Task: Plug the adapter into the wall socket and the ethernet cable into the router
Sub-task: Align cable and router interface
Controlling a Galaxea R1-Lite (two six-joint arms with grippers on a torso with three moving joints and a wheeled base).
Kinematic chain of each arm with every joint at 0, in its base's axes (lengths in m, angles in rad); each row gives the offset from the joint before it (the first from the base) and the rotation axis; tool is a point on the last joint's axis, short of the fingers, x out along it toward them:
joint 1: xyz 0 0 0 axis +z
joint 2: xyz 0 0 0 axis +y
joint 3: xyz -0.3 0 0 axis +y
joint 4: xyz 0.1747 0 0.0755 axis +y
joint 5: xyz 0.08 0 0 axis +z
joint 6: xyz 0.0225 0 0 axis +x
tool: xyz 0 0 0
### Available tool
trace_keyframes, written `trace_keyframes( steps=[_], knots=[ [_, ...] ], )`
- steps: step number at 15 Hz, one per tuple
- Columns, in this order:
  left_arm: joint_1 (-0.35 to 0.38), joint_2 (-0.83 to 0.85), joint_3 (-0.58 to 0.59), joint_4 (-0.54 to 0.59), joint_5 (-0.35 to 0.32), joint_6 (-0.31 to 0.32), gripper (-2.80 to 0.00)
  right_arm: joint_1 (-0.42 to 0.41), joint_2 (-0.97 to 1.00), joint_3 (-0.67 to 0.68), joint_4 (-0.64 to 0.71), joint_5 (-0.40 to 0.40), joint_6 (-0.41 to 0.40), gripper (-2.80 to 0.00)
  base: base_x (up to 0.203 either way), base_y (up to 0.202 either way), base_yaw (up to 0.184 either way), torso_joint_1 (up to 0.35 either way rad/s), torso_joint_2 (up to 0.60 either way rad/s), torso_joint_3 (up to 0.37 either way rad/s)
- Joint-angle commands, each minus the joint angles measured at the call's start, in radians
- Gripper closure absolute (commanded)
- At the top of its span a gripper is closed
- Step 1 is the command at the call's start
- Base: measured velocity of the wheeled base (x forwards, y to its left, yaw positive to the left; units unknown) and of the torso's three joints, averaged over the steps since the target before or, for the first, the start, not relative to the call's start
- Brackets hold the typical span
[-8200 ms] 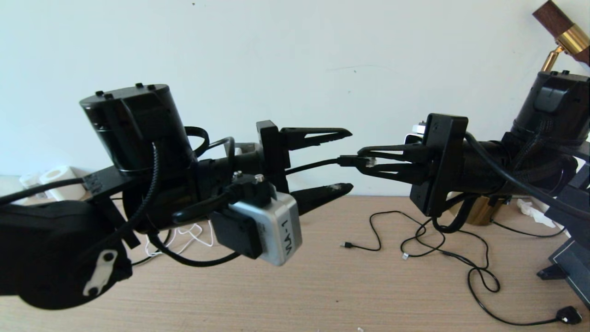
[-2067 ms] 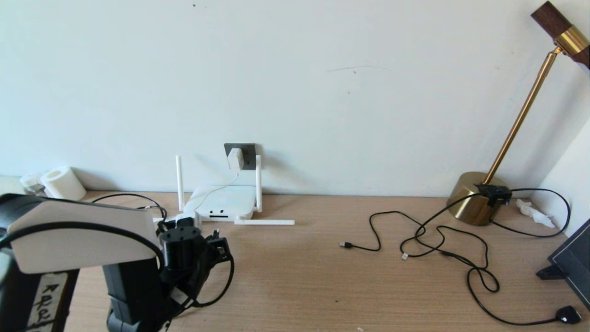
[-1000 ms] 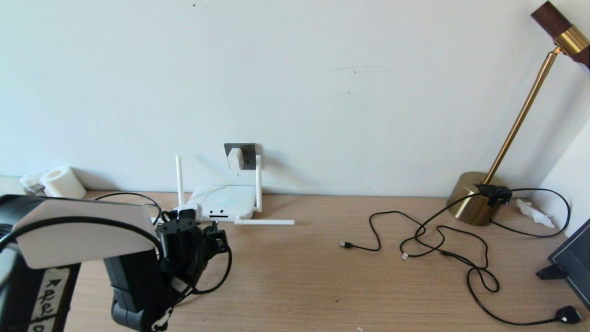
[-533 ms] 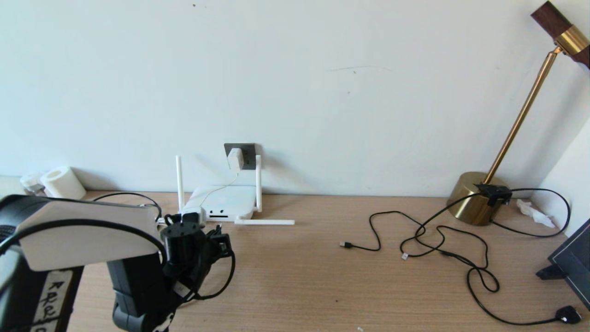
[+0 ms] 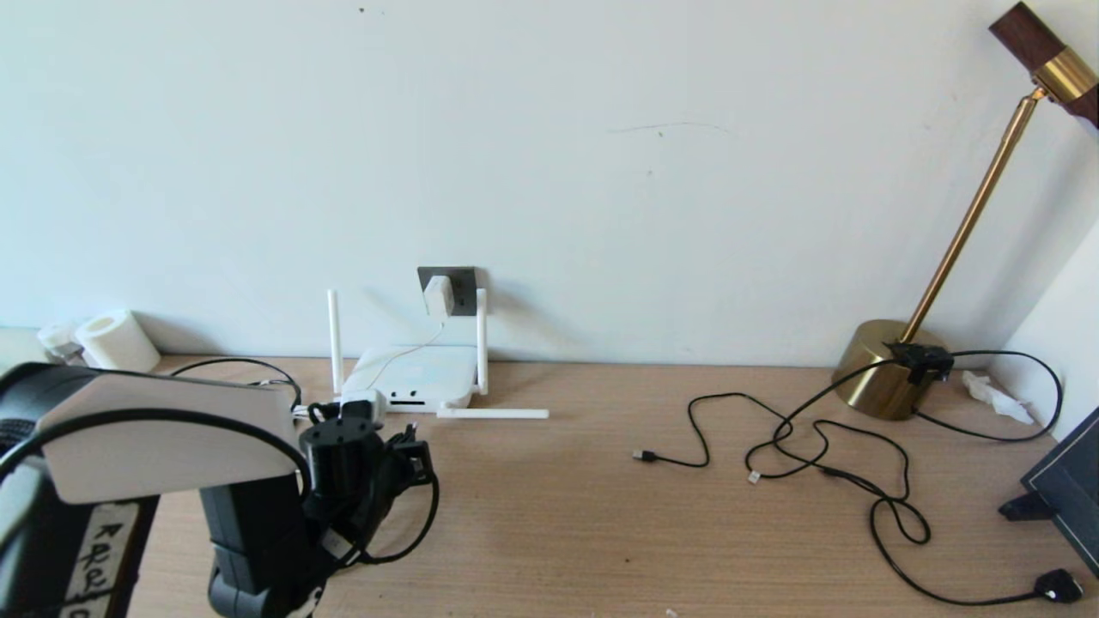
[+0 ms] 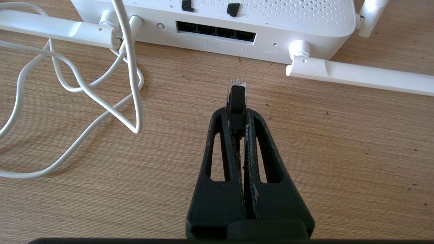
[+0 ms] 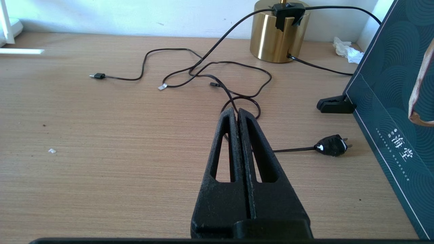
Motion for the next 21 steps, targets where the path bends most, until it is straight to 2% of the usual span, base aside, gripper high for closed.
trace_keyframes(
  steps=[1, 7, 11, 21],
  knots=[
    [0.001, -0.003, 0.000, -0.008, -0.005, -0.001, 0.00, 0.000, 0.001, 0.000, 0.000, 0.000, 0.000, 0.00, 0.000, 0.000, 0.000, 0.000, 0.00, 0.000],
    [0.047, -0.023, 0.003, -0.008, -0.093, 0.065, 0.00, 0.000, 0.001, 0.000, 0.000, 0.000, 0.000, 0.00, 0.000, 0.000, 0.000, 0.000, 0.00, 0.000],
    [0.050, -0.018, 0.002, -0.008, -0.122, 0.067, 0.00, 0.000, 0.000, 0.000, 0.000, 0.000, 0.000, 0.00, 0.000, 0.000, 0.000, 0.000, 0.00, 0.000],
    [0.055, -0.004, -0.012, -0.008, -0.122, 0.067, 0.00, 0.000, 0.000, 0.000, 0.000, 0.000, 0.000, 0.00, 0.000, 0.000, 0.000, 0.000, 0.00, 0.000]
  ],
)
